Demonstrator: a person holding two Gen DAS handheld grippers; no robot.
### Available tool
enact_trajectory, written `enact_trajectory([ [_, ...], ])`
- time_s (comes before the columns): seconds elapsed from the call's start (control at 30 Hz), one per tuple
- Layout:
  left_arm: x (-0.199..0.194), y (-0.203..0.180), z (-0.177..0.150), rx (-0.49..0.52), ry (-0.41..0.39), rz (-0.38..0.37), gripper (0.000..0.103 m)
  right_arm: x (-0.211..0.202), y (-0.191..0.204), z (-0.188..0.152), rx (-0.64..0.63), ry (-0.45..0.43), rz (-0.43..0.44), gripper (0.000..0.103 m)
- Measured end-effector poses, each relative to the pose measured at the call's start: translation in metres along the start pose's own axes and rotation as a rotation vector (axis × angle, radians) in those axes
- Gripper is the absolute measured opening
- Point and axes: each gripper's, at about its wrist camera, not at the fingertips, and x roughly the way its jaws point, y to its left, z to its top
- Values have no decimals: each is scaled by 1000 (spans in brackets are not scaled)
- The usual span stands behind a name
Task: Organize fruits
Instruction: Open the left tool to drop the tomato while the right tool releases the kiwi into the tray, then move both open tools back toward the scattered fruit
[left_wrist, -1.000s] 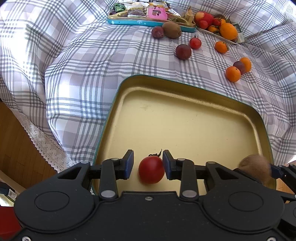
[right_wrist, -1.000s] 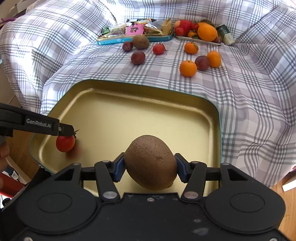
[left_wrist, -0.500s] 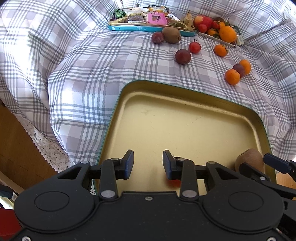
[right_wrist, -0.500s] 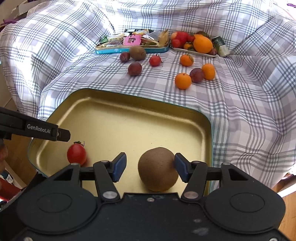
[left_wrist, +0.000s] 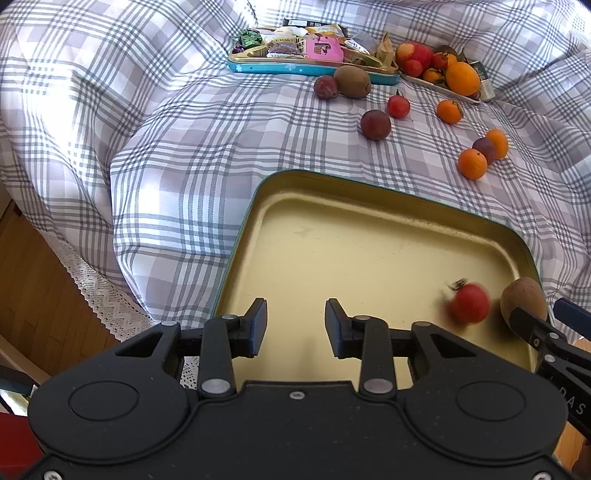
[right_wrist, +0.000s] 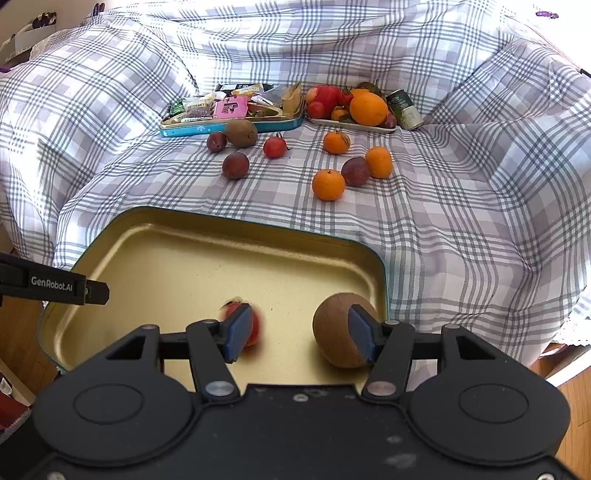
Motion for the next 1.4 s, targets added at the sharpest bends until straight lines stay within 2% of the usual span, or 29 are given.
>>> enact_trajectory([
  [0.4,-6,-3,-1,14,-42,6,43,0,-2,-1,20,3,-6,60],
  [0.8,-17,-10,-3,57,-128,-11,43,1,-4,-1,34,4,-10,60],
  [1.4,-10,-19,-1,84,-121,1,43,6,-11,-1,77,7,-11,60],
])
